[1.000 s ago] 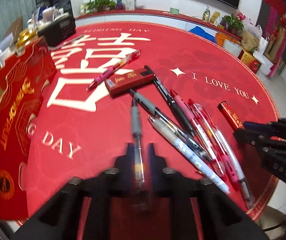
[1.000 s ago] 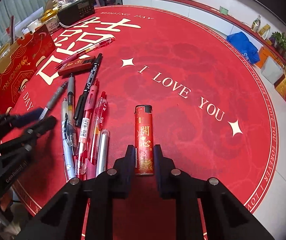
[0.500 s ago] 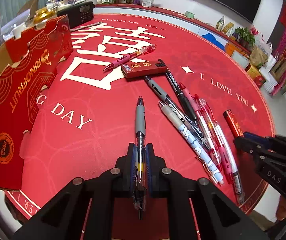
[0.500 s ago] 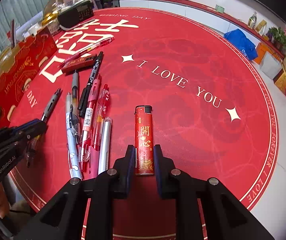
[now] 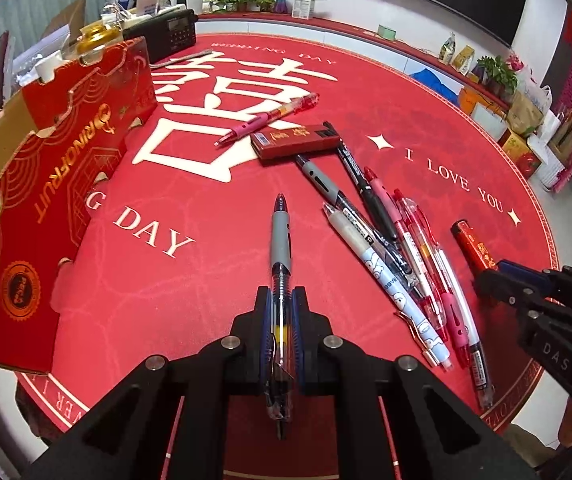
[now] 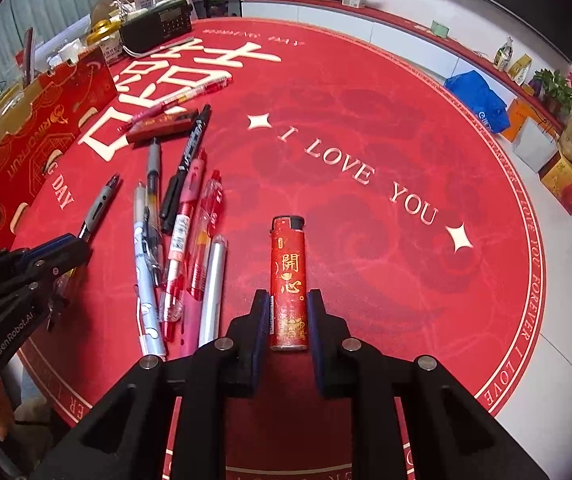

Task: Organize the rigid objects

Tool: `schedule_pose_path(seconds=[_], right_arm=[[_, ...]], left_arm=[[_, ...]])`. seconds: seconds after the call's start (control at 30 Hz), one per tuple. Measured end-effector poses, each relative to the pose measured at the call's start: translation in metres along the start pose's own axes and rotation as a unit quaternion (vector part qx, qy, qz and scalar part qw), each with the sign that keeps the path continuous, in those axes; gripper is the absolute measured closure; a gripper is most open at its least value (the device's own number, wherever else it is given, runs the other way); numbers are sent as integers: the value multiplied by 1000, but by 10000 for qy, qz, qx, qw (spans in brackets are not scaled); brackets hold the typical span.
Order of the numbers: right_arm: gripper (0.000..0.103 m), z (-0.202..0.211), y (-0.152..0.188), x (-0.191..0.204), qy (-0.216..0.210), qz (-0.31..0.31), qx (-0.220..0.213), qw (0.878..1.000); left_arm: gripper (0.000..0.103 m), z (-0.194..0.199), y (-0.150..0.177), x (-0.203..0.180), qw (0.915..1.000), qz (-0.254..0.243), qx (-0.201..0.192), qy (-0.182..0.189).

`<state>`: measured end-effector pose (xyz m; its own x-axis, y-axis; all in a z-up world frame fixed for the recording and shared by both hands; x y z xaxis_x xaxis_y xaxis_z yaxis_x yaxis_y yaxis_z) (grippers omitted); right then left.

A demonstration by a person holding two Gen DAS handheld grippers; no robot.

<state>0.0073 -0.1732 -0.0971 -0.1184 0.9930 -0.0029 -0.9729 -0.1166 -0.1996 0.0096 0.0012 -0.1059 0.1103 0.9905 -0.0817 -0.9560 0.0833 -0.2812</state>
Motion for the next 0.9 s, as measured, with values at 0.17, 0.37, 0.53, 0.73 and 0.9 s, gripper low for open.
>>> schedule_pose_path(seconds=[0.17, 0.37, 0.53, 0.73, 0.9], right_arm=[[83, 16, -6, 4, -71, 8, -191, 9998], [83, 34, -14, 17, -143, 137, -417, 9989], [86, 47, -23, 30, -192, 263, -579, 9978], [92, 59, -33, 49, -300, 423, -746, 9959], [92, 55, -36, 51, -369, 438, -715, 9958]], left_arm=[[93, 17, -3, 1, 9998, 26, -219, -2], [93, 37, -8, 9, 9988, 148, -472, -16], [93, 55, -13, 19, 9973, 283, -683, -29], [93, 71, -14, 36, 9948, 509, -875, -76], [93, 77, -12, 49, 9935, 636, -943, -104]])
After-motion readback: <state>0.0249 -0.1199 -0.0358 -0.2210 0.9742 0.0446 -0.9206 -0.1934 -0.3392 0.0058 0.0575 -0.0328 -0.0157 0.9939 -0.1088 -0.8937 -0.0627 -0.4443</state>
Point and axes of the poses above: each gripper's, at about its wrist camera, not at the fingertips, and z roughly against the way its jaws point, x to its left, y to its underside, the point moved 6 cm from there along -z, roughly the way its jaws point, and after that the axes turned 15 degrees about x, right-handed, at the moved point
